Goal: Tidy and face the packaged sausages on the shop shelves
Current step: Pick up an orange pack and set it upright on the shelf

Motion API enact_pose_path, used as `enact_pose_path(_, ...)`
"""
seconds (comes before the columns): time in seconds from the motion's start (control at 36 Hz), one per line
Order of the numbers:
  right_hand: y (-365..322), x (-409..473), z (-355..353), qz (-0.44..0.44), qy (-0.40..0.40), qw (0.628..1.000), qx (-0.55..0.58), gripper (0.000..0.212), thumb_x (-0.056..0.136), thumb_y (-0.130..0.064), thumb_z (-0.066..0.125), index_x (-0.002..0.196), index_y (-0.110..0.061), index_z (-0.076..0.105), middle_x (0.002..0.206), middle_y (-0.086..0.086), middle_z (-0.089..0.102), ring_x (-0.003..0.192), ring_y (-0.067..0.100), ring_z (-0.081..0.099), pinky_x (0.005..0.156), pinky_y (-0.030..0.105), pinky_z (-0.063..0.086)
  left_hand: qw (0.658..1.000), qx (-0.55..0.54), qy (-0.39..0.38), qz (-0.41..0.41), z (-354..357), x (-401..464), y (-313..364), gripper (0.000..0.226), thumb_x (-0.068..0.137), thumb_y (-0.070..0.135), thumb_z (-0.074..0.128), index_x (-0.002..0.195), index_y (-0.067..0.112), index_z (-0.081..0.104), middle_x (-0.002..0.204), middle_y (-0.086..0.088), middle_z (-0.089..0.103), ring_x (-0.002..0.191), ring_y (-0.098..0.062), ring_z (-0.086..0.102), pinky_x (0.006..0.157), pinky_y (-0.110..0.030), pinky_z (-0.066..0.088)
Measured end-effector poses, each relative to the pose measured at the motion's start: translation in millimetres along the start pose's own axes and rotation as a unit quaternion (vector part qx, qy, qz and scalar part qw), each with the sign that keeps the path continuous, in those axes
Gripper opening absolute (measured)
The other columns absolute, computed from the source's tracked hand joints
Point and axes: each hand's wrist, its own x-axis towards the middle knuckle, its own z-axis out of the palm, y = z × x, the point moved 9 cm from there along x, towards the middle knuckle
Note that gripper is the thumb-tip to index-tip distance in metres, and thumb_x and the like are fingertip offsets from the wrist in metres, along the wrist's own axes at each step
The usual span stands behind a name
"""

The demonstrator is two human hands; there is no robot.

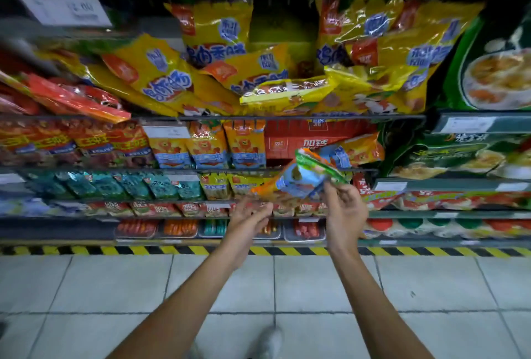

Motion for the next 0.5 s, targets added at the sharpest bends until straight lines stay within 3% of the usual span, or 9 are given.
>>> enact_pose_path(0.06, 11, -20, -10, 0.048, 0.02, 0.997, 0.05, 0.011, 0.096, -0.007, 0.069, 0.089, -0.001, 0.063, 0.079, 0.001, 0.071, 0.078, 0.007, 0.07, 0.074, 0.023, 0.058, 0.997, -0.061, -0.013, -0.036, 4, -19, -17, 0.062, 0.085, 0.019, 0.078, 0.139, 0.018, 0.05, 0.122, -0.002, 0.072, 0.114, -0.016, 0.069, 0.109, -0.04, 0.049)
enact_pose_path(0.11, 21, -40, -14, 0.097, 0.035, 0.99, 0.092, 0.012, 0.096, -0.013, 0.069, 0.091, -0.003, 0.063, 0.084, 0.001, 0.074, 0.085, 0.012, 0.073, 0.079, 0.027, 0.061, 0.989, -0.134, -0.026, -0.062, 10, -33, -26, 0.07, 0.08, 0.021, 0.079, 0.143, 0.015, 0.051, 0.131, -0.008, 0.07, 0.117, -0.024, 0.069, 0.1, -0.04, 0.052)
enact_pose_path(0.22, 34, -71, -9, 0.167, 0.035, 0.972, 0.164, 0.015, 0.099, -0.015, 0.064, 0.102, 0.0, 0.063, 0.099, 0.01, 0.075, 0.098, 0.017, 0.072, 0.083, 0.022, 0.06, 0.965, -0.25, -0.01, -0.074, 12, -52, -28, 0.048, 0.084, 0.02, 0.071, 0.131, 0.011, 0.063, 0.139, -0.014, 0.065, 0.126, -0.028, 0.063, 0.097, -0.04, 0.051)
enact_pose_path(0.36, 54, -94, -5, 0.256, 0.018, 0.945, 0.204, 0.018, 0.102, -0.015, 0.06, 0.111, -0.004, 0.069, 0.111, 0.005, 0.076, 0.101, 0.01, 0.073, 0.08, 0.018, 0.058, 0.963, -0.264, -0.017, -0.05, 10, -64, -23, 0.053, 0.087, 0.024, 0.066, 0.138, 0.013, 0.058, 0.133, -0.009, 0.069, 0.121, -0.024, 0.066, 0.1, -0.041, 0.052)
enact_pose_path(0.5, 58, -114, 5, 0.315, -0.021, 0.921, 0.228, 0.017, 0.104, -0.017, 0.056, 0.114, -0.01, 0.068, 0.107, -0.005, 0.079, 0.1, 0.001, 0.072, 0.1, 0.025, 0.048, 0.969, -0.244, -0.035, -0.011, 6, -65, -11, 0.054, 0.088, 0.018, 0.068, 0.14, 0.015, 0.055, 0.134, -0.01, 0.068, 0.127, -0.028, 0.063, 0.112, -0.05, 0.045)
